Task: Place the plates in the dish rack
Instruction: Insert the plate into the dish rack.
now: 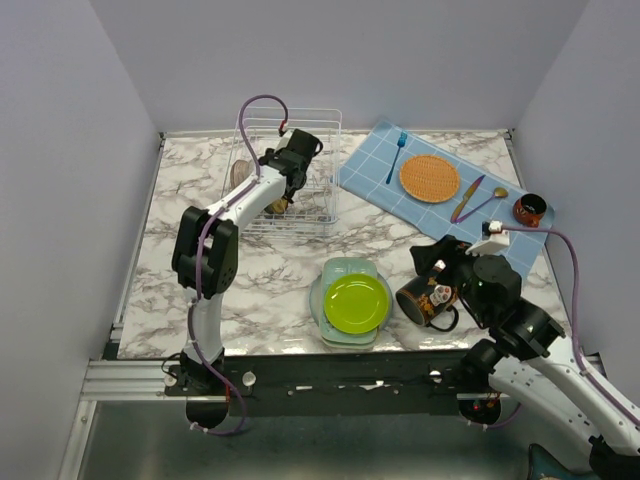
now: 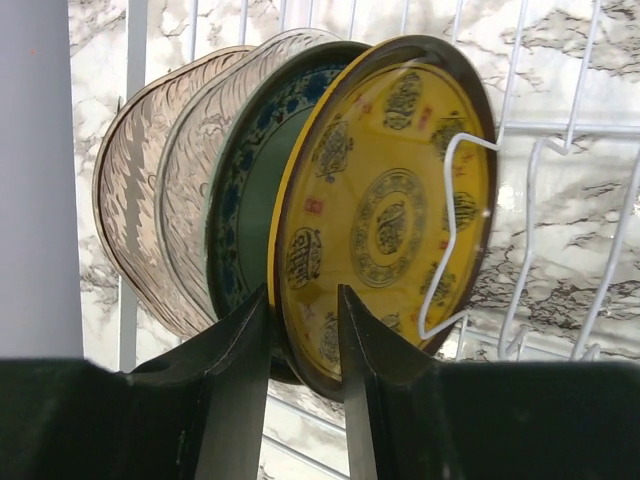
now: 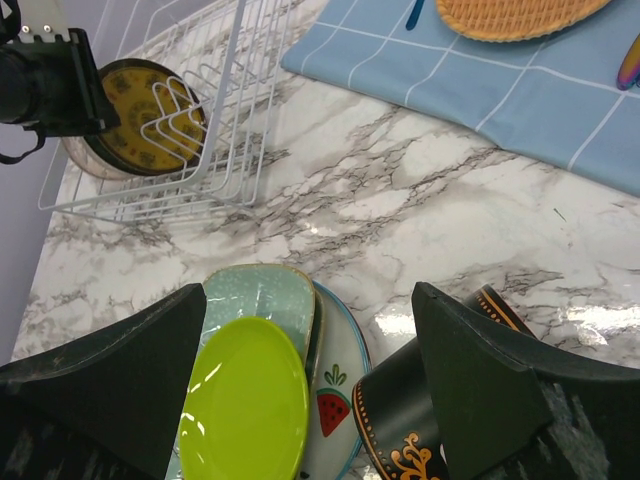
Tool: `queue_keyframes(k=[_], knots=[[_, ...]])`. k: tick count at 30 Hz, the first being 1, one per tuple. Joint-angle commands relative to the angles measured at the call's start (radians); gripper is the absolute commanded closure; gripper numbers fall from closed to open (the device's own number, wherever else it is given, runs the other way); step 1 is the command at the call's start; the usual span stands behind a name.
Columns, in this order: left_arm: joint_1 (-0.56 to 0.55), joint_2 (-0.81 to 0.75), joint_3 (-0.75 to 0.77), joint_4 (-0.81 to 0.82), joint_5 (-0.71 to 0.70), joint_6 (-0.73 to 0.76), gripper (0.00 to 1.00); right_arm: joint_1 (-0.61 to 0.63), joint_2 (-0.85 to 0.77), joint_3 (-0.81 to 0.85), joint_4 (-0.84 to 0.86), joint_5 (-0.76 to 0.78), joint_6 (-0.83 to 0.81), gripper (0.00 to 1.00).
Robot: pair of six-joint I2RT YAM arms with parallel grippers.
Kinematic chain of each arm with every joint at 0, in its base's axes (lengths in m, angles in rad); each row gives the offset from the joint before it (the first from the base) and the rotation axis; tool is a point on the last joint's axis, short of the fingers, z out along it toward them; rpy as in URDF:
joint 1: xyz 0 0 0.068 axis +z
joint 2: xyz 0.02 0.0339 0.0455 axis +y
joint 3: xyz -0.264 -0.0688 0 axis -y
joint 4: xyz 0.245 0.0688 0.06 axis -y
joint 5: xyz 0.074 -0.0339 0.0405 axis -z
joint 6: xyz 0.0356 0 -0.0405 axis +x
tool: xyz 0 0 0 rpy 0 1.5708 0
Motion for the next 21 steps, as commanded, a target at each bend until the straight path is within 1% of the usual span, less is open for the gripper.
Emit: queue_keyframes(k=[1, 3, 4, 7, 12, 18, 21], knots=[[0.009, -0.009, -0.01, -0.011, -0.001, 0.003, 0.58, 0.003, 0.013, 0.002, -0.005, 0.011, -0.008, 0.08], [0.009, -0.015, -0.015, -0.005, -0.013, 0.003, 0.54, 0.003, 0.014, 0.003, -0.005, 0.012, -0.008, 0.08], [0.009, -0.029, -0.019, 0.002, -0.016, 0.004, 0.48, 0.003, 0.014, 0.003, -0.005, 0.012, -0.009, 0.08], [0.012, -0.062, -0.016, 0.018, -0.013, 0.009, 0.41, 0.003, 0.016, 0.003, -0.004, 0.012, -0.009, 0.08], [0.012, -0.113, 0.036, 0.028, 0.005, 0.032, 0.39, 0.003, 0.033, 0.005, 0.001, 0.011, -0.012, 0.08], [0.012, -0.219, 0.01, 0.127, 0.115, 0.064, 0.37, 0.003, 0.086, 0.016, 0.01, -0.007, -0.019, 0.08], [0.012, -0.272, -0.024, 0.165, 0.21, 0.066, 0.35, 0.005, 0.129, 0.026, 0.026, -0.047, -0.054, 0.08]])
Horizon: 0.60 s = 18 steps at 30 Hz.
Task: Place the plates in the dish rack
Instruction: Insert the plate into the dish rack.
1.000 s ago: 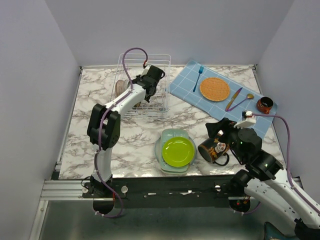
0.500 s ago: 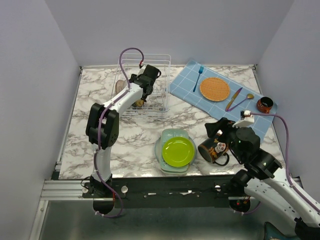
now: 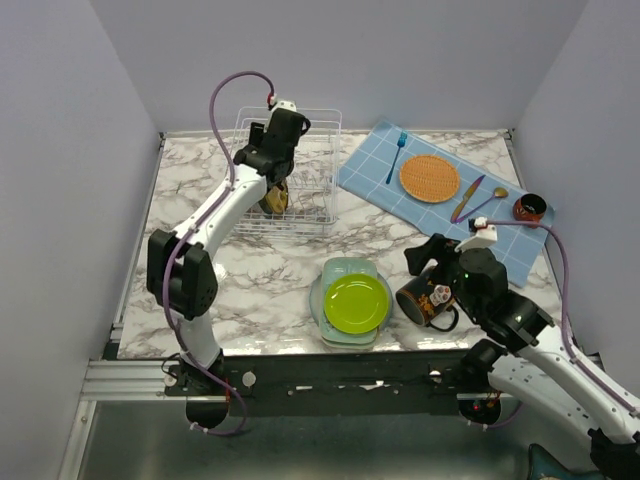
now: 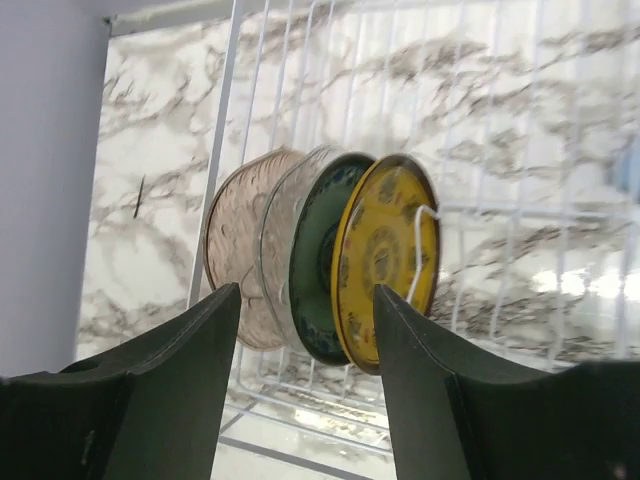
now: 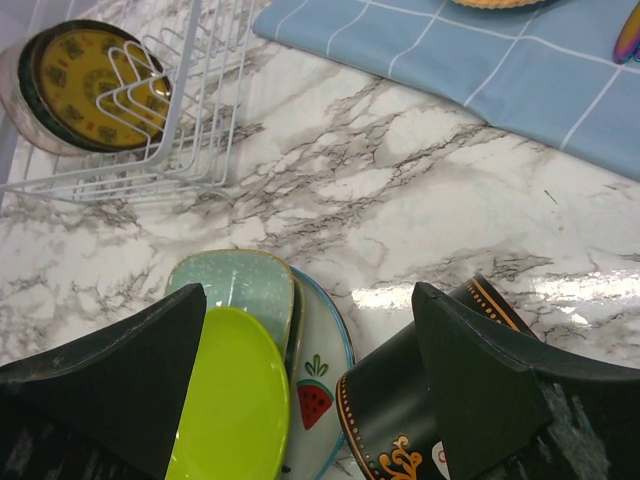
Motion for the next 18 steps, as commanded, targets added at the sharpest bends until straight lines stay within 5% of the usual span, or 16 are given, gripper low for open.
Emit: queue_keyframes(k=[1, 5, 9, 18], knots=[[0.003, -0.12, -0.03, 0.102, 0.156, 0.016, 0.35, 0.003, 0.097, 0.031, 0.026, -0.078, -0.059, 0.07], [0.003, -0.2, -0.112, 0.155, 0.314, -0.048, 0.35, 0.003, 0.253, 0.076, 0.017, -0.184, -0.103, 0.09], [0.002, -0.295, -0.27, 0.25, 0.492, -0.126, 0.35, 0.003, 0.357, 0.092, 0.041, -0.282, -0.136, 0.22], [-0.003, -0.433, -0.474, 0.312, 0.567, -0.2, 0.36, 0.005, 0.438, 0.077, 0.066, -0.41, -0.177, 0.33]])
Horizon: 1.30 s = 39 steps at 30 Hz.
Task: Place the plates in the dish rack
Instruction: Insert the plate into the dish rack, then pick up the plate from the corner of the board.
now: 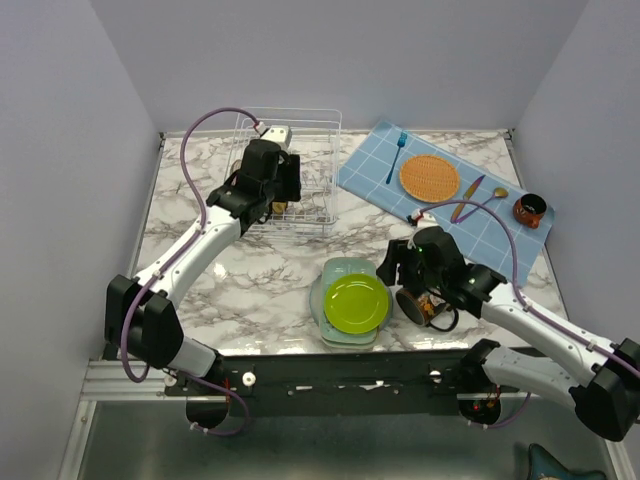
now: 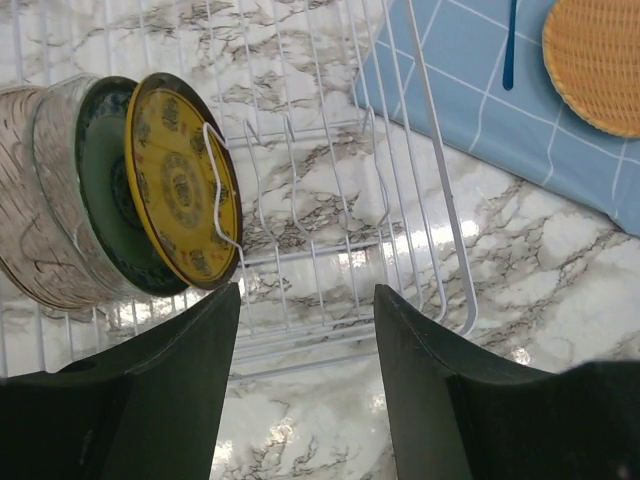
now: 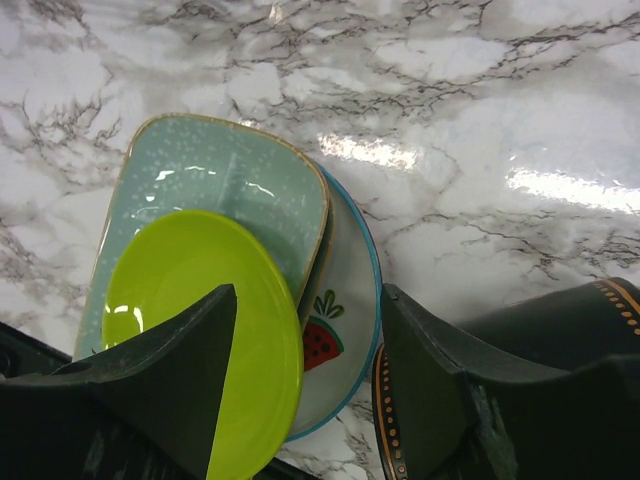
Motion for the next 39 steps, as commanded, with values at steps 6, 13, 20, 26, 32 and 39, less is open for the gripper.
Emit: queue_keyframes(k=[6, 13, 20, 26, 32, 39], knots=[[-0.005, -0.084, -0.099, 0.071, 0.079, -0.057, 0.36, 0.004, 0.057, -0.003, 0.015, -0.16, -0.05, 0.34], [-0.005, -0.077, -0.091, 0.083, 0.082, -0.055, 0.36, 0.004, 0.069, -0.019, 0.018, -0.176, -0.045, 0.37], [-0.005, -0.078, -0.093, 0.073, 0.078, -0.048, 0.37, 0.004, 0.074, -0.045, 0.022, -0.183, -0.041, 0.37], [-0.005, -0.081, -0.102, 0.073, 0.074, -0.046, 0.37, 0.004, 0.072, -0.063, 0.022, -0.191, -0.038, 0.4], [-0.005, -0.078, -0.103, 0.071, 0.072, -0.046, 0.37, 0.004, 0.077, -0.074, 0.041, -0.225, -0.033, 0.42], [-0.005, -0.074, -0.105, 0.061, 0.063, -0.045, 0.37, 0.004, 0.06, -0.086, 0.056, -0.246, -0.018, 0.45]])
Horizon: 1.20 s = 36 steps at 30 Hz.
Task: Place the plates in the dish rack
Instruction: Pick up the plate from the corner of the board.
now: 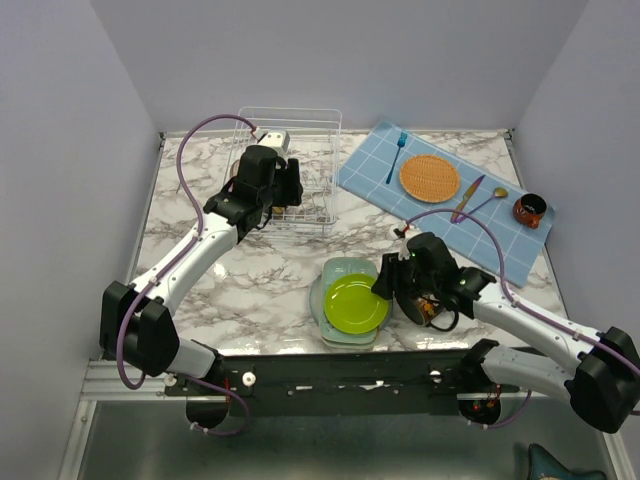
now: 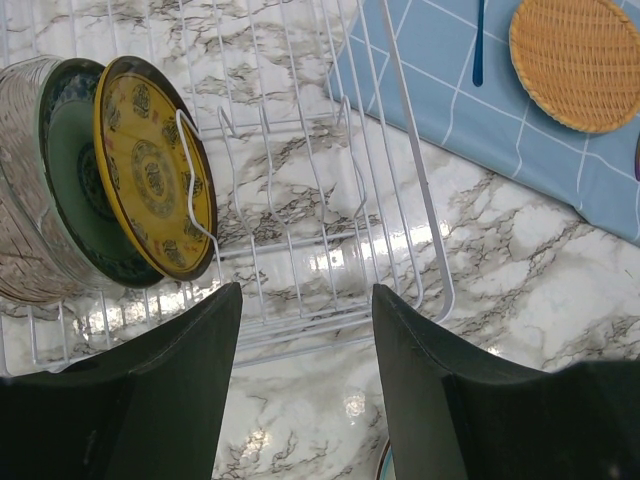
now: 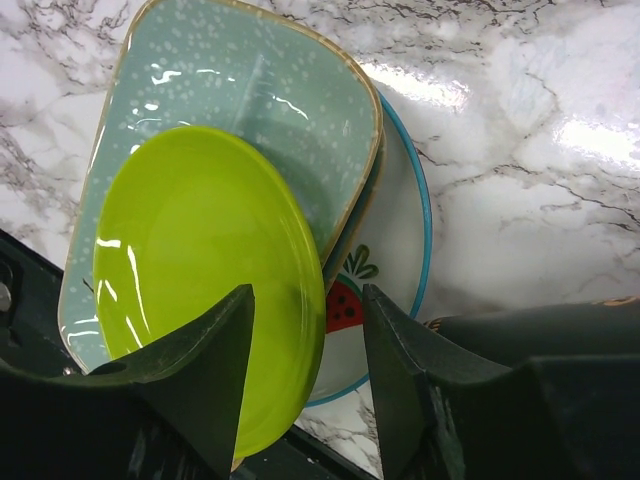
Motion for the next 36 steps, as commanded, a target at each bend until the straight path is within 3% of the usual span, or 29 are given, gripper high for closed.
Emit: queue_keyframes(k=[1, 23, 36], knots=[[-0.003, -0.01, -0.008, -0.001, -0.002, 0.002, 0.37, 0.004, -0.01, -0.021, 0.017, -0.037, 0.015, 0.45], [-0.002, -0.023, -0.046, 0.03, 0.005, -0.035, 0.38, 0.004, -0.036, -0.02, -0.019, -0.04, 0.003, 0.5], [-0.003, -0.019, -0.097, 0.067, -0.01, -0.073, 0.4, 0.004, -0.056, 0.017, -0.088, -0.066, -0.006, 0.42]])
